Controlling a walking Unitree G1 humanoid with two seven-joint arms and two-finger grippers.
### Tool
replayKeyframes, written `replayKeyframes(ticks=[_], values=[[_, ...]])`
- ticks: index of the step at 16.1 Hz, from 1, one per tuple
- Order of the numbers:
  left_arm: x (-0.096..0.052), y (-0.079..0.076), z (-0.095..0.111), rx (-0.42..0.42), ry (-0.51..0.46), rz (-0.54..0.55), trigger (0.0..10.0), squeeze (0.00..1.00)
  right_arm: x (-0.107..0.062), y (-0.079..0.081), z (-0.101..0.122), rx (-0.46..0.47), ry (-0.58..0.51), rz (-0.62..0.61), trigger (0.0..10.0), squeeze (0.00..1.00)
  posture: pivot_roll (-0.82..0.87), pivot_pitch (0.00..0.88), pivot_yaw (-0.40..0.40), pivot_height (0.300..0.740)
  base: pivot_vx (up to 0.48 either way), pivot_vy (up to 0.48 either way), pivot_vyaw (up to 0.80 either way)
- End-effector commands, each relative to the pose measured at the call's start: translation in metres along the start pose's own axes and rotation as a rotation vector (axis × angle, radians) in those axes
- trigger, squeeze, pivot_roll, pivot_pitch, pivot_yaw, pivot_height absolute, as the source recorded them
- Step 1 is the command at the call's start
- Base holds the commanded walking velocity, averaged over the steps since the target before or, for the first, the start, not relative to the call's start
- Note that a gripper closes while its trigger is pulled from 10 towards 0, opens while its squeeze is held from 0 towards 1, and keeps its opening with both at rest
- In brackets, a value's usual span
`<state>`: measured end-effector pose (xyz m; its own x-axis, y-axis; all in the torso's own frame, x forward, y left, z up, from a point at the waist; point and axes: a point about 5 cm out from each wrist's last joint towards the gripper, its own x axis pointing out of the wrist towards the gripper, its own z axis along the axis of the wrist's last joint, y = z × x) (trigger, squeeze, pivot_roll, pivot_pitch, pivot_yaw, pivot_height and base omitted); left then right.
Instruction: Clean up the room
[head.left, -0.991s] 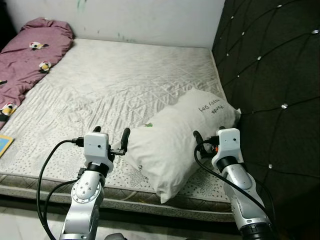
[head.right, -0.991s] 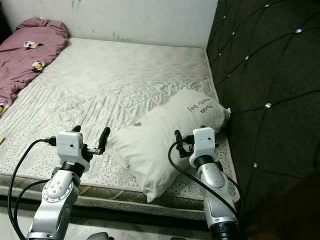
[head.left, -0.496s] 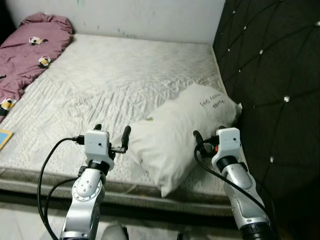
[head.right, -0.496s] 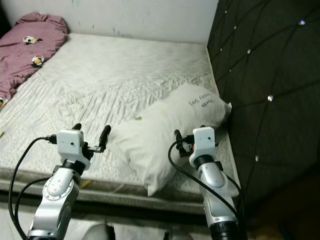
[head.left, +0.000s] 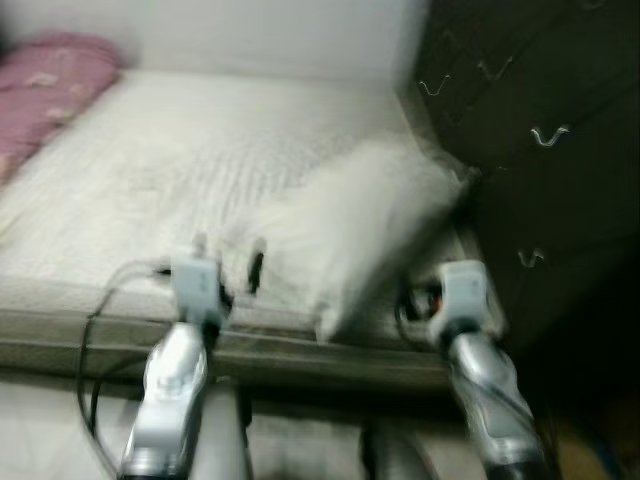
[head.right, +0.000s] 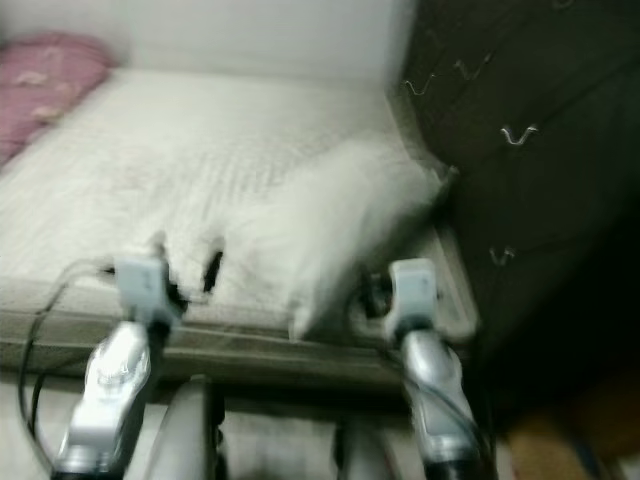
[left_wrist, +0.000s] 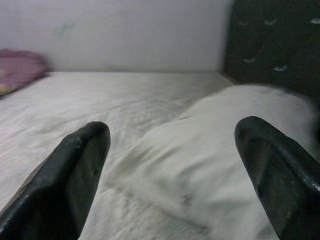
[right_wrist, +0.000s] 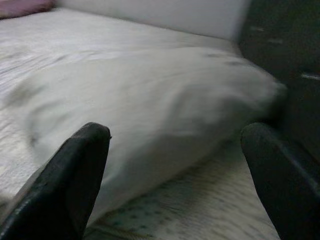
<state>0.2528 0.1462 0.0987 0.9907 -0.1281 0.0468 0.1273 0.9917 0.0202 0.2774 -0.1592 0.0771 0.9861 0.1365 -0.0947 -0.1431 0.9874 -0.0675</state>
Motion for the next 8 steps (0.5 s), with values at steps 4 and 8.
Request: replayKeyframes(ticks=[4,8], values=[[-0.0011,-0.0006,-0.0094,-0.018,0.052,-0.017,10.0,0.00,-0.0009,0.0033,-0.0035,0.011,0.017,0.008,10.0,0.00,-0.05,0.000,-0.027,0.628,0.000,0.000,0.00],[-0.0017,-0.0010,-0.0088,-0.022,0.048,-0.019,10.0,0.00,-0.0006,0.0039,-0.0039,0.008,0.020,0.014,10.0,0.00,-0.05,0.000,-0.027,0.628,0.210,0.000,0.00]])
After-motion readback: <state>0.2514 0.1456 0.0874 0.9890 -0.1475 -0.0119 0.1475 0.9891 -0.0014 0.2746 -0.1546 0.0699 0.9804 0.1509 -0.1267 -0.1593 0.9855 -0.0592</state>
